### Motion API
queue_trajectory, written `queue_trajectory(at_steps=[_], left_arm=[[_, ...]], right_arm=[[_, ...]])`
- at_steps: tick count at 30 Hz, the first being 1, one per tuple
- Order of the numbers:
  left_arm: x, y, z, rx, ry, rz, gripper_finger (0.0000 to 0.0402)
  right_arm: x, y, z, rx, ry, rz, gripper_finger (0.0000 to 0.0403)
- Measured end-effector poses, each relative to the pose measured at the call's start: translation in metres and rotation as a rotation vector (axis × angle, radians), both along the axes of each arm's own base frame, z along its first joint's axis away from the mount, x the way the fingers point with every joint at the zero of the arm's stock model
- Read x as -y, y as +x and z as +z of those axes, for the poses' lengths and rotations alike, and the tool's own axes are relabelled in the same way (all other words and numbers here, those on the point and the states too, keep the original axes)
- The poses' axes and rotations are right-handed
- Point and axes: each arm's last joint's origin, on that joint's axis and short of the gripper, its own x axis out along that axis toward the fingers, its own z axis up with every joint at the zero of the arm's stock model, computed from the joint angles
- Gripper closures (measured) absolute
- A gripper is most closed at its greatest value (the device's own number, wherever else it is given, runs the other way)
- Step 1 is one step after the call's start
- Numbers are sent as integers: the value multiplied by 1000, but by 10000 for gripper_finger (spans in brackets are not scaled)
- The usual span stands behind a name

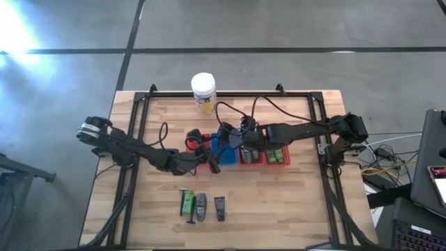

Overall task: Pick & Place Travel size toiletries
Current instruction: Put the bottom blue shave cream into the red bin

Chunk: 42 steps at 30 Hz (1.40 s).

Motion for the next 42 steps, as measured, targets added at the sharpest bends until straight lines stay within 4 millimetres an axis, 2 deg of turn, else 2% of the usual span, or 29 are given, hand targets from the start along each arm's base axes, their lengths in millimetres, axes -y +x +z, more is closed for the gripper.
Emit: queue_trajectory(at_steps=[12,27,33,42], left_arm=[[0,0,3,-8,44,-5,174],[0,0,3,-31,83,5,254],[0,-1,0,-78,98,-1,258],[-1,-2,-7,-145,110,-6,260]], right_arm=[[0,-1,-6,8,29,-34,349],[0,-2,-7,-2,25,-31,314],[-1,-2,-8,-18,12,-9,287],[-1,-8,-11,-92,1,-10,212]])
